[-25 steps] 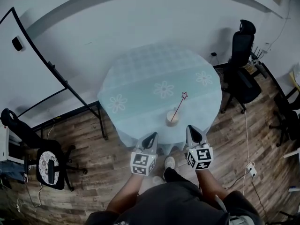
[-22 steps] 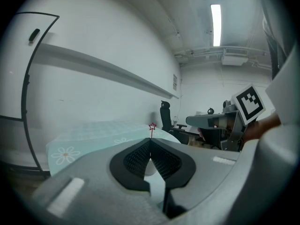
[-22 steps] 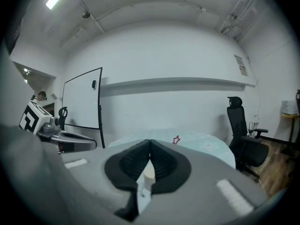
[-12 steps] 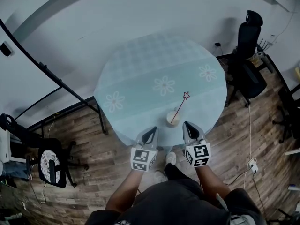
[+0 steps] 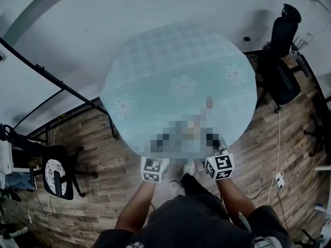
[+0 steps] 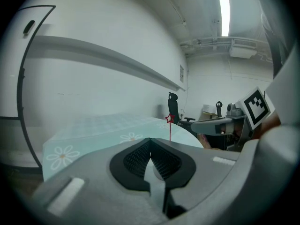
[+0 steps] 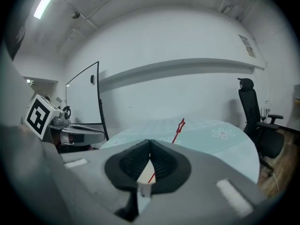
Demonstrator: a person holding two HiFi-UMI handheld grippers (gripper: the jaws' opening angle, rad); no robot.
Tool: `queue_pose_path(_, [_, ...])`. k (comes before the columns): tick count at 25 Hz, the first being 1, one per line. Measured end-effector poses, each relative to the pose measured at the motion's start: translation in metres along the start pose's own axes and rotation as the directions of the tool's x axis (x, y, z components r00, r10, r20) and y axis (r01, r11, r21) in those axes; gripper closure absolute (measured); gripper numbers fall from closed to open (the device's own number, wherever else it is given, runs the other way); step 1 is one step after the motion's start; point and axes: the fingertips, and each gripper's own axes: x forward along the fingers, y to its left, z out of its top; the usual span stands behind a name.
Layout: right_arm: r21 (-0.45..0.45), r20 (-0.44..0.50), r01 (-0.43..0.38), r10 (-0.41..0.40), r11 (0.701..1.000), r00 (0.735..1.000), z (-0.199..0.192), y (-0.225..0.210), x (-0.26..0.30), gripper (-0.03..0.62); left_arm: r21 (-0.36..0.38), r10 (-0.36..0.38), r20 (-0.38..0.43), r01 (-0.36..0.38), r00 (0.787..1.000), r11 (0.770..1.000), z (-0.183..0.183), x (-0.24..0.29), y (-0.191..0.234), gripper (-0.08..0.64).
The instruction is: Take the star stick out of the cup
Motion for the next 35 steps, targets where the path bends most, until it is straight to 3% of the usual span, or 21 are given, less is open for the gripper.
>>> queue_pose_path(13, [0.025,-0.099,0.008,-0.006,1.0,0.995,-0.029,-0.032,0.044,0.586,-0.031,0.014,-0.049,-0.016,0.999,0.999,-0.012,0.039,0.01,0.555])
queue_pose_path(19, [0.067,-0.144,0.024,-0.014,0.997,0.989,-0.037,-0.043,0.059,0.531,-0.036,0.015,-0.07,-0.018,0.997,0.999,-0.019,0.05,0.013,0.555])
queue_pose_path(27, [0.08,-0.187,0.036,-0.021,0.996,0.982,-0.047,-0.051,0.077,0.528,-0.037,0.02,-0.08,-0.023,0.997,0.999,-0.02,0.059,0.019,0.555])
queue_pose_path(35, [0.077,-0.2,0.0,0.015,0.997,0.98,-0.047,-0.053,0.089,0.528,-0.052,0.029,-0.083,-0.033,0.996,0.998,-0.025,0.065,0.021,0.555])
